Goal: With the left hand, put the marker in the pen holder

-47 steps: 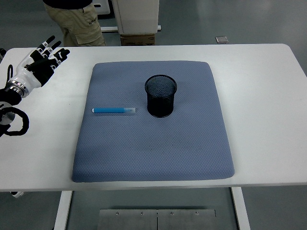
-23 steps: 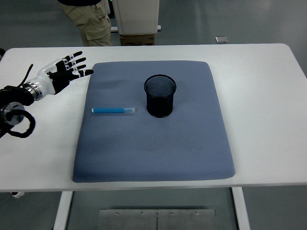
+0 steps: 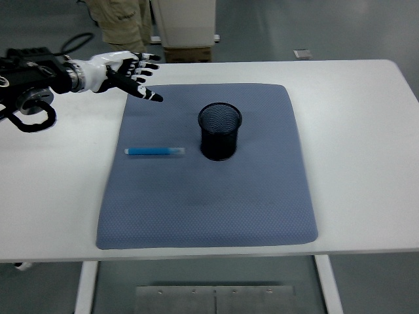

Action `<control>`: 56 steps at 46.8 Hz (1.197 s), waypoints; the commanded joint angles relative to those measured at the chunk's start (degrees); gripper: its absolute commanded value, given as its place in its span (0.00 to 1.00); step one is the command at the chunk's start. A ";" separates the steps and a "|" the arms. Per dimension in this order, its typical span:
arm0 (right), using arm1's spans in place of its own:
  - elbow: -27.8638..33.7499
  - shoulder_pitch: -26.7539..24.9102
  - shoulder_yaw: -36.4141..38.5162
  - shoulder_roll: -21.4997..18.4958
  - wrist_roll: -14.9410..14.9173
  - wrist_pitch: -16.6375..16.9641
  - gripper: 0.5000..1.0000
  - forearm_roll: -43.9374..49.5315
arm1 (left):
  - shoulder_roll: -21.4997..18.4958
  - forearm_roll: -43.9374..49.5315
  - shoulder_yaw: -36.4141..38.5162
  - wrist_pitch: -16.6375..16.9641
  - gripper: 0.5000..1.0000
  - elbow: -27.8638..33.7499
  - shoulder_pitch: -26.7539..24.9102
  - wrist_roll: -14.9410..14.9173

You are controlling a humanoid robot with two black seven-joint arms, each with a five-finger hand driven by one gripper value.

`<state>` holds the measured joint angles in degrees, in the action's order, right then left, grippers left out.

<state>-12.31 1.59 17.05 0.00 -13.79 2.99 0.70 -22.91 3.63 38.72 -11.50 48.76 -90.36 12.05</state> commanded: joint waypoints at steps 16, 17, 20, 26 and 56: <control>0.01 -0.01 0.00 0.00 -0.01 0.00 1.00 0.00 | 6.56 -2.93 10.15 -0.62 1.00 2.38 -5.44 0.60; 0.01 -0.01 0.00 0.00 -0.01 0.00 1.00 0.00 | 6.83 -3.02 10.67 -0.71 1.00 3.09 -5.79 0.60; 0.01 -0.01 0.00 0.00 -0.01 0.00 1.00 0.00 | 7.88 -3.02 13.74 -0.89 1.00 5.55 -7.63 0.60; 0.01 -0.01 0.00 0.00 -0.01 0.00 1.00 0.00 | 10.96 -3.28 20.43 -0.98 1.00 10.73 -13.96 0.60; 0.01 -0.01 0.00 0.00 -0.01 0.00 1.00 0.00 | 13.51 -15.14 21.31 -1.86 1.00 14.34 -16.08 -5.64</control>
<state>-12.31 1.58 17.05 0.00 -13.80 2.99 0.70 -9.49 -10.30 60.03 -13.41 63.22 -106.68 6.58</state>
